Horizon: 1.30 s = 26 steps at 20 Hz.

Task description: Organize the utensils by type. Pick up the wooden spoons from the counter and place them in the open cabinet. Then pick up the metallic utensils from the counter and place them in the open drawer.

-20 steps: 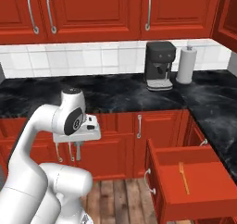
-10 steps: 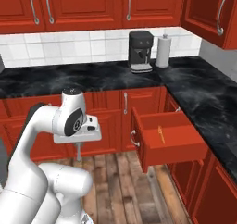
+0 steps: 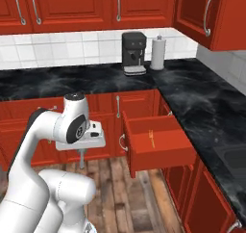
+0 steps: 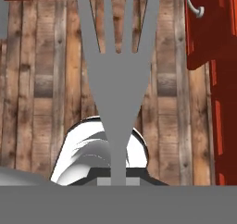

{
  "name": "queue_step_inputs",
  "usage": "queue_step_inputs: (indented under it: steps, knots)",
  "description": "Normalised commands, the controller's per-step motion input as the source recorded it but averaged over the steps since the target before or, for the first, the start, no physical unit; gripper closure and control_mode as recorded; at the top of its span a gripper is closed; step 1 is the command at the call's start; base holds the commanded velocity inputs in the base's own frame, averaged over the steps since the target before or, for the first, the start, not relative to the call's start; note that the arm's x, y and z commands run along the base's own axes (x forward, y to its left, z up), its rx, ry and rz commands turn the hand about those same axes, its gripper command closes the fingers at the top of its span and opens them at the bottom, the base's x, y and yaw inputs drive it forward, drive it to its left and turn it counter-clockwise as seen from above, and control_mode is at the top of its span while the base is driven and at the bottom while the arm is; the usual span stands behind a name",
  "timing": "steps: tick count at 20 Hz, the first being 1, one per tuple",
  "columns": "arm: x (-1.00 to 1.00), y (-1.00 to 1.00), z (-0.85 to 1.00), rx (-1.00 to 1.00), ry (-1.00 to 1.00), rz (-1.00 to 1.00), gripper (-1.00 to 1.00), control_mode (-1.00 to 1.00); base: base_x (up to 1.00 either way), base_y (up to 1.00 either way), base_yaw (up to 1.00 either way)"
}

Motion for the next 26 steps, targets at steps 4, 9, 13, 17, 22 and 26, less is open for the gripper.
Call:
queue_step_inputs:
  steps: [4, 9, 13, 17, 22, 26]
  knots:
    - [0.00, 0.00, 0.00, 0.00, 0.00, 0.00, 1.00, 1.00, 0.32, -0.59, 0.10]
    - [0.00, 0.00, 0.00, 0.00, 0.00, 0.00, 1.00, 1.00, 0.14, -0.58, 0.20]
    - [0.00, 0.00, 0.00, 0.00, 0.00, 0.00, 1.00, 1.00, 0.55, -0.40, 0.38]
    - [0.00, 0.00, 0.00, 0.00, 0.00, 0.00, 1.00, 1.00, 0.31, -0.53, 0.50]
    - [0.00, 0.00, 0.00, 0.00, 0.00, 0.00, 1.00, 1.00, 0.12, -0.63, 0.38]
    - [0.00, 0.00, 0.00, 0.00, 0.00, 0.00, 1.00, 1.00, 0.01, -0.69, 0.25]
